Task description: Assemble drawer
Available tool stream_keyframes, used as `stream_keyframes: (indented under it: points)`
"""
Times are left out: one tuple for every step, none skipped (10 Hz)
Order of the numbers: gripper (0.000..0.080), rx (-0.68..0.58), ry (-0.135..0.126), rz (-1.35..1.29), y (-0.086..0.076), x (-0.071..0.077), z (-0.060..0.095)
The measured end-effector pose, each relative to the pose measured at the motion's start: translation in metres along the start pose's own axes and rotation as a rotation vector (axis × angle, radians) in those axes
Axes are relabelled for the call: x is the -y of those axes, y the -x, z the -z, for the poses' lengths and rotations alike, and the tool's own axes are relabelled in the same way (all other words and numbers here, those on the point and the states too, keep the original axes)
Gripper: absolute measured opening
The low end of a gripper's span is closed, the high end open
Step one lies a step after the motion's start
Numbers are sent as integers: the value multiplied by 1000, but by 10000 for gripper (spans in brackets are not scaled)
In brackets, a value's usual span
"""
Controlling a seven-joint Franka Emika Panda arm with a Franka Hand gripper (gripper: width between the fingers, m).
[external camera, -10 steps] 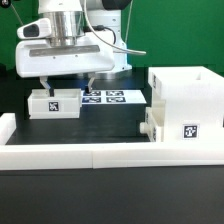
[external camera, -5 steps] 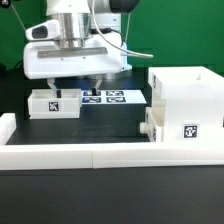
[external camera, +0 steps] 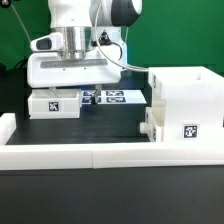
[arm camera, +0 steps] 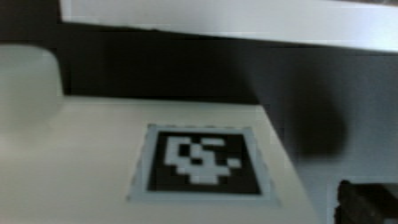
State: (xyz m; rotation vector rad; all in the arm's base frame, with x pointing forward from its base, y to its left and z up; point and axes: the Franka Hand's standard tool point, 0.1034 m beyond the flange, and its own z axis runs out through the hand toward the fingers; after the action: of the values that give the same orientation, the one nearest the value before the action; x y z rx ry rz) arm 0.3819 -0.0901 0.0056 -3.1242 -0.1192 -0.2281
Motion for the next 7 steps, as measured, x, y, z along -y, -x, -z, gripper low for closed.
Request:
stream_keyframes:
  points:
    - [649,-5,4,0,1,0,0]
    - [649,-13,8,1,2,1,0]
    - [521,-13,7,5,1,3,-1]
    - [384,-13,7,6,1,3,-1]
    - [384,-13,7,5,1,3,-1]
    - [201,-13,7,5,1,3,-1]
    - [74,-13,7,5,1,3,-1]
